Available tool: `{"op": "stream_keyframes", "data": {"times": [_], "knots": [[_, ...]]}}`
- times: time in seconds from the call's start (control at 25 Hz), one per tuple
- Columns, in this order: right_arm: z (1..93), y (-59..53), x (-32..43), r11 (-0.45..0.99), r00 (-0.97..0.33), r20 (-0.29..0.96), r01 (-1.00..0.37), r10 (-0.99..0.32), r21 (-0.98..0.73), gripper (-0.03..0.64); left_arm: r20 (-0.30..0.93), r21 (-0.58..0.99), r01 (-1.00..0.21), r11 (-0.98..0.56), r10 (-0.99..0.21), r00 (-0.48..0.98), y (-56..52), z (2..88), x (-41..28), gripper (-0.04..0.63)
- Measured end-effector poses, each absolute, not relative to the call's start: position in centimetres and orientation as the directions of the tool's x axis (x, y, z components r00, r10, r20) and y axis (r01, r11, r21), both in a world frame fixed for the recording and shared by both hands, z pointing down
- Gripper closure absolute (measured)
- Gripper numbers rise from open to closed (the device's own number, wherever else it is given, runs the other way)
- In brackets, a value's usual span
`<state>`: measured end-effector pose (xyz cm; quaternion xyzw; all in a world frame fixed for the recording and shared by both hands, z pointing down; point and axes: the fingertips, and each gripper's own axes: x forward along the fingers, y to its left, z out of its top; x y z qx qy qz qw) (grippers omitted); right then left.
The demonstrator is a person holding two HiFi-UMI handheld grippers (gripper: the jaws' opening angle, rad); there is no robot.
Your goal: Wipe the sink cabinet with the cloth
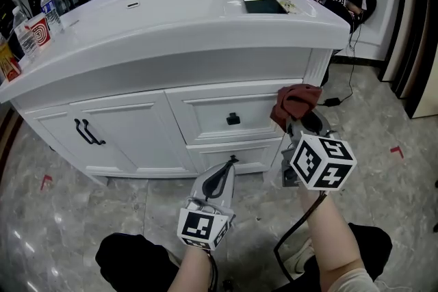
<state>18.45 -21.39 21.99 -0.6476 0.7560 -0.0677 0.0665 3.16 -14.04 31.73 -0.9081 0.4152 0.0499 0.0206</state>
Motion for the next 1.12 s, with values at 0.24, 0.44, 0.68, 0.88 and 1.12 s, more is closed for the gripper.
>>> {"op": "stream_keyframes", "data": {"times": [0.24,0.44,0.68,0.88,1.12], "knots": [[22.4,-20.2,16.2,0.180,-0.181,-0.011,-0.969,-0.983,-0.171,0.538,-0.115,0.011,-0.768,-0.641,-0.763,0.636,-13.2,31.3,2.0,0.595],[24.1,-20.3,7.9,0.318,-0.326,0.022,-0.933,-0.945,-0.167,0.538,-0.099,0.008,-0.803,-0.597,-0.799,0.593,-12.9,31.8,-1.7,0.595],[26.3,-21.6,-1.6,0.442,-0.458,0.066,-0.880,-0.886,-0.173,0.537,-0.083,0.043,-0.857,-0.514,-0.857,0.509,-13.8,32.7,-7.3,0.595],[27.5,-23.3,-5.3,0.468,-0.485,0.082,-0.868,-0.871,-0.164,0.537,-0.087,0.046,-0.874,-0.484,-0.873,0.479,-14.5,32.9,-9.9,0.595],[28.0,-24.0,-4.6,0.455,-0.472,0.076,-0.874,-0.878,-0.172,0.534,-0.078,0.073,-0.882,-0.465,-0.885,0.460,-15.3,33.7,-11.4,0.595]]}}
